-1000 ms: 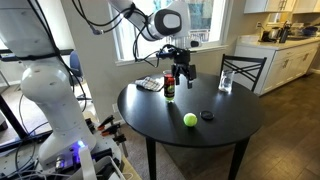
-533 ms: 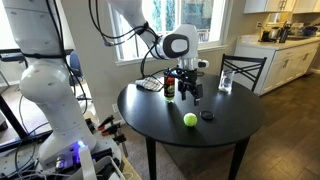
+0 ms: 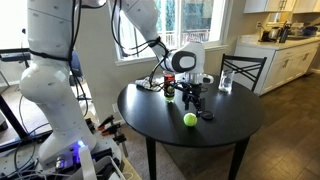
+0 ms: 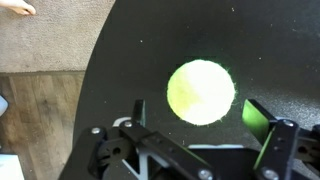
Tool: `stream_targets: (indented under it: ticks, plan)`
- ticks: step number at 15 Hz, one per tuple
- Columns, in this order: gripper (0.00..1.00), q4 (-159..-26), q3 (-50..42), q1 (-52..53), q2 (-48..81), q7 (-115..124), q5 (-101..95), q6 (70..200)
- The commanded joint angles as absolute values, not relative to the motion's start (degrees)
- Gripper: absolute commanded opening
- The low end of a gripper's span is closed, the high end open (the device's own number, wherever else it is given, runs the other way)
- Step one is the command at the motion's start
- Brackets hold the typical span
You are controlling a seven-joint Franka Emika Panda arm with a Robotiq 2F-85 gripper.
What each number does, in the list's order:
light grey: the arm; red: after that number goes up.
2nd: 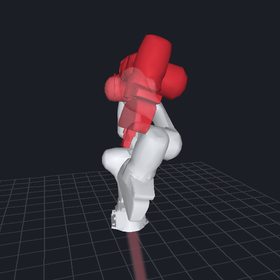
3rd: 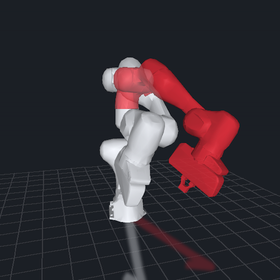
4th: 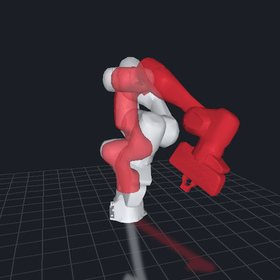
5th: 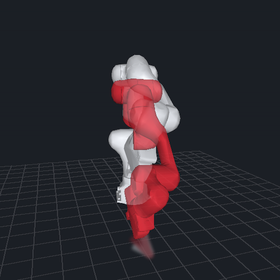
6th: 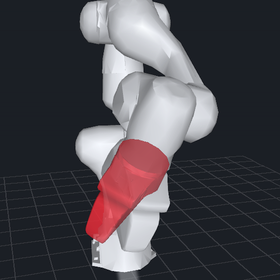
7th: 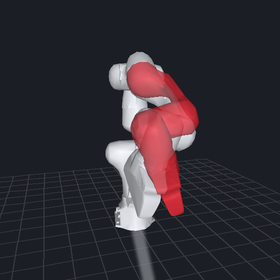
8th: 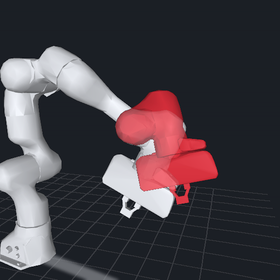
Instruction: Pick up the green tennis ball and put it in the storage container
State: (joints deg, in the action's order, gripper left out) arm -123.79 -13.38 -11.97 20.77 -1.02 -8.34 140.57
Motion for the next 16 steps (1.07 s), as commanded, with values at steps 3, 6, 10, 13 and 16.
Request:
stream_targets:
  ticks: [3,6,10,13,16]
  plan:
    - [1.0,-120.9,-13.1,-12.3,24.4,1.3,-6.8,141.4]
    - [1.0,-121.8,-13.5,-11.5,24.6,3.3,-7.8,141.6]
    - [1.0,-123.1,-13.6,-10.9,24.7,3.1,-8.8,142.3]
    - [1.0,-123.8,-13.6,-10.8,24.9,2.1,-9.3,142.5]
    - [1.0,-123.9,-13.6,-10.8,25.0,2.0,-9.2,142.1]
